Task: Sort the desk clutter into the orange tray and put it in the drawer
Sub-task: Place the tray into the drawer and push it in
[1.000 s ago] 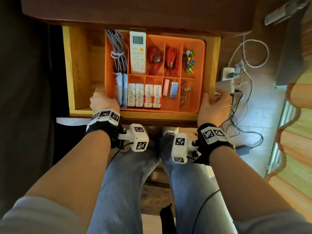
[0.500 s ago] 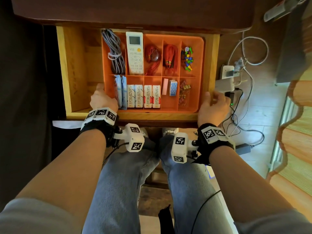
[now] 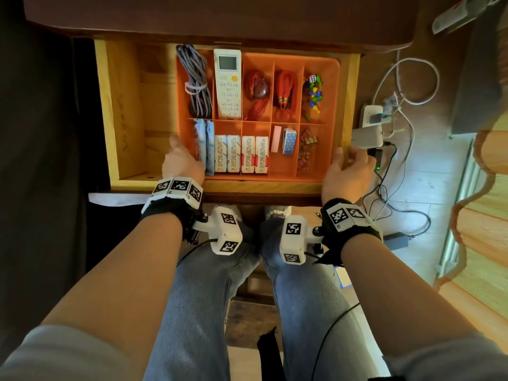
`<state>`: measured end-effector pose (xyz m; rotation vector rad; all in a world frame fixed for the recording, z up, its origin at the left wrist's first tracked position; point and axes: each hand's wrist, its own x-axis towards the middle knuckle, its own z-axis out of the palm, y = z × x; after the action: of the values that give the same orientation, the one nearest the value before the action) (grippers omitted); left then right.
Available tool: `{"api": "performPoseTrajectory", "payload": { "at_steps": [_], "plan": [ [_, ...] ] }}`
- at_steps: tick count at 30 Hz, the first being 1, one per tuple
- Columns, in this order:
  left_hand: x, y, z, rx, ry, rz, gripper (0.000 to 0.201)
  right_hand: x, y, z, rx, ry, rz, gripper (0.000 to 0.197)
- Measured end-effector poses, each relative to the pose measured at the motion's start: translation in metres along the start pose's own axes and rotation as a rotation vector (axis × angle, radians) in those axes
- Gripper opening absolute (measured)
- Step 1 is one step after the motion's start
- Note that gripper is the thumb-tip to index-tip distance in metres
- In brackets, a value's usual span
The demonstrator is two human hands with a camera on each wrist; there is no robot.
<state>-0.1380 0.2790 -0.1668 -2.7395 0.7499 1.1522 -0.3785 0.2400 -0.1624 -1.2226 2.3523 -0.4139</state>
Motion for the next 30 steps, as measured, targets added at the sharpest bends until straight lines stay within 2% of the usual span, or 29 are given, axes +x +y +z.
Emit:
{"api": "performPoseTrajectory", "payload": {
  "at_steps": [3, 5, 10, 13, 16, 19, 21, 26, 30],
  "plan": [
    [-0.003, 0.0, 0.003, 0.014, -0.034, 0.004, 0.076, -0.002, -0.002, -0.002, 0.023, -0.031, -0.002, 0.034],
    [-0.007, -0.001, 0.002, 0.053, -0.043, -0.003, 0.078, -0.005, -0.001, -0.007, 0.036, -0.069, -0.007, 0.036],
    [-0.029, -0.018, 0.001, 0.095, 0.112, 0.032, 0.053, -0.021, 0.003, -0.025, 0.052, -0.142, -0.055, 0.04],
    [-0.05, -0.032, 0.004, 0.075, 0.173, 0.05, 0.043, -0.034, 0.006, -0.035, 0.046, -0.175, -0.13, 0.037],
    [-0.068, -0.043, 0.005, 0.039, 0.153, 0.034, 0.047, -0.048, 0.007, -0.045, -0.056, -0.316, -0.245, 0.03],
    [-0.078, -0.048, 0.003, -0.031, 0.087, 0.117, 0.055, -0.058, 0.009, -0.049, -0.257, -0.505, -0.363, 0.036],
    [-0.08, -0.047, 0.004, -0.042, 0.065, 0.169, 0.059, -0.061, 0.011, -0.047, -0.313, -0.57, -0.415, 0.039],
    [-0.079, -0.044, 0.007, -0.077, 0.109, 0.178, 0.056, -0.052, 0.011, -0.044, -0.314, -0.56, -0.416, 0.031],
    [-0.075, -0.043, 0.006, -0.086, 0.127, 0.201, 0.056, -0.049, 0.008, -0.038, -0.317, -0.54, -0.449, 0.033]
  ]
}}
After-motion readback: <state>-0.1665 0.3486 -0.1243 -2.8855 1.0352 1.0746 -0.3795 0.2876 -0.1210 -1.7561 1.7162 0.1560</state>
